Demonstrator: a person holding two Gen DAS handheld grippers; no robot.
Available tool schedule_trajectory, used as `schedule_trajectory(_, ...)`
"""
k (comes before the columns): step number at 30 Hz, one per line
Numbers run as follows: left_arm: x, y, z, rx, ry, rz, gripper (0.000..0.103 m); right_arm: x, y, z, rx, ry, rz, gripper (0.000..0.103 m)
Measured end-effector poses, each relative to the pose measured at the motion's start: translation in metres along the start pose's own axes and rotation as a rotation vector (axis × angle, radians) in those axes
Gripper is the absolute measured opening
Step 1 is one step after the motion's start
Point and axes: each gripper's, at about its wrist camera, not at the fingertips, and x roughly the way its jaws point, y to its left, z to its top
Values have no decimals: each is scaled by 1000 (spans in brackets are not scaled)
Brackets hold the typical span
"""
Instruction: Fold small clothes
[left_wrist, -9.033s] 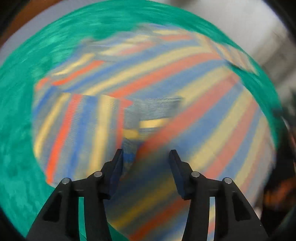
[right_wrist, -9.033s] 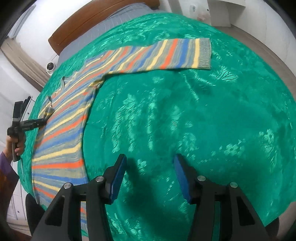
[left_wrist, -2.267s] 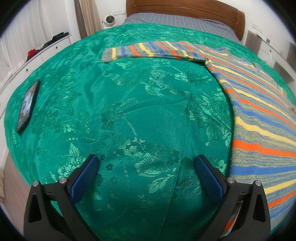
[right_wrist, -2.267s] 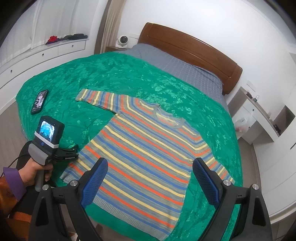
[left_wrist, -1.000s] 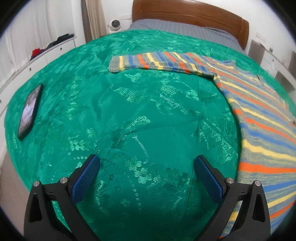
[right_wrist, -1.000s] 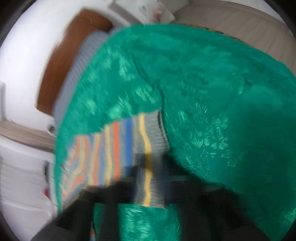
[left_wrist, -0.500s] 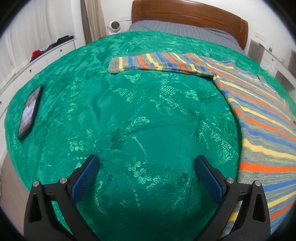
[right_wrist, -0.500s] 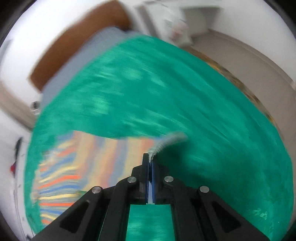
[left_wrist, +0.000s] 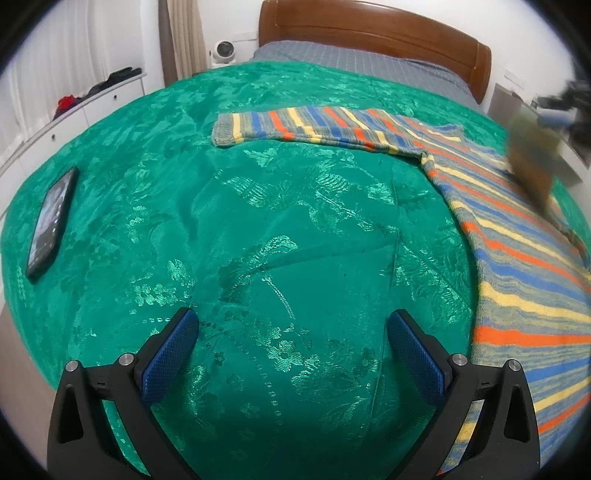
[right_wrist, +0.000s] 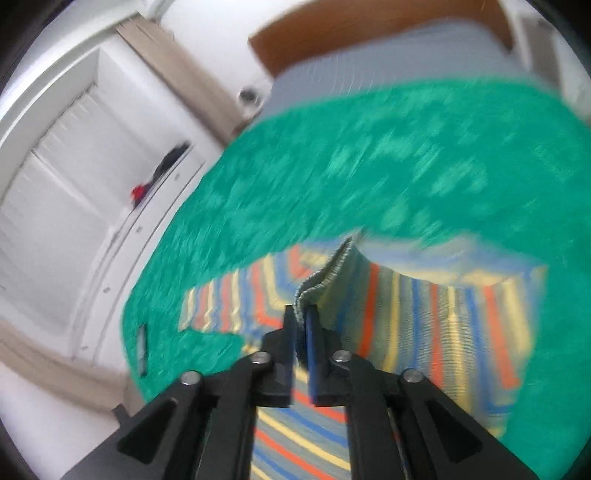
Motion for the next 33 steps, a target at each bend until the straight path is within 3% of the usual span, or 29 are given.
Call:
schedule_trajectory(1,0,0,0,-1,0,-1,102,7,-5,-5,20,8,23,58)
schedule_trajectory(4,1,0,-1,-2,0,-2,103,19,-23,-21,92,-4,106,60)
schedule_trajectory(8,3,-2,-1,3,2,7,103,5,-54,-34,150,-10,91,60)
schedule_trajectory(10,3,-3,-1,6,2,12,103,-7,-84,-48,215,-15,53,60)
schedule_trajectory(12,3,-4,-1,7,2,15,103,-13,-129,-65,298,14,-43,60)
schedule_trajectory(13,3,-4,-2,8,2,16,103,-22,-155,-77,329,20,-148,59)
schedule_trajectory(15,3,-5,-2,9,2,21,103,-45,-181,-90,357,-22,-183,38)
schedule_trajectory(16,3,-6,-3,12,1,26,103,-63,-188,-96,370,-55,-253,42)
schedule_trajectory(17,4,-6,-3,14,1,30,103,-77,-187,-99,362,-83,-269,43)
schedule_trajectory(20,5,-8,-4,18,1,38,103,-94,-166,-103,290,-99,-190,45)
schedule_trajectory(22,4,-8,-4,17,0,40,103,-90,-148,-108,223,-79,-153,58)
schedule_trajectory(24,4,-8,-5,18,0,40,103,-73,-137,-120,174,-21,-123,61)
schedule_trajectory(27,2,-8,-6,20,2,42,103,-51,-143,-142,164,46,-188,59)
schedule_trajectory(29,1,-8,-7,19,3,42,103,-61,-149,-153,154,8,-224,52)
schedule_trajectory(33,2,-9,-6,25,3,50,103,-101,-130,-173,87,-73,-284,55)
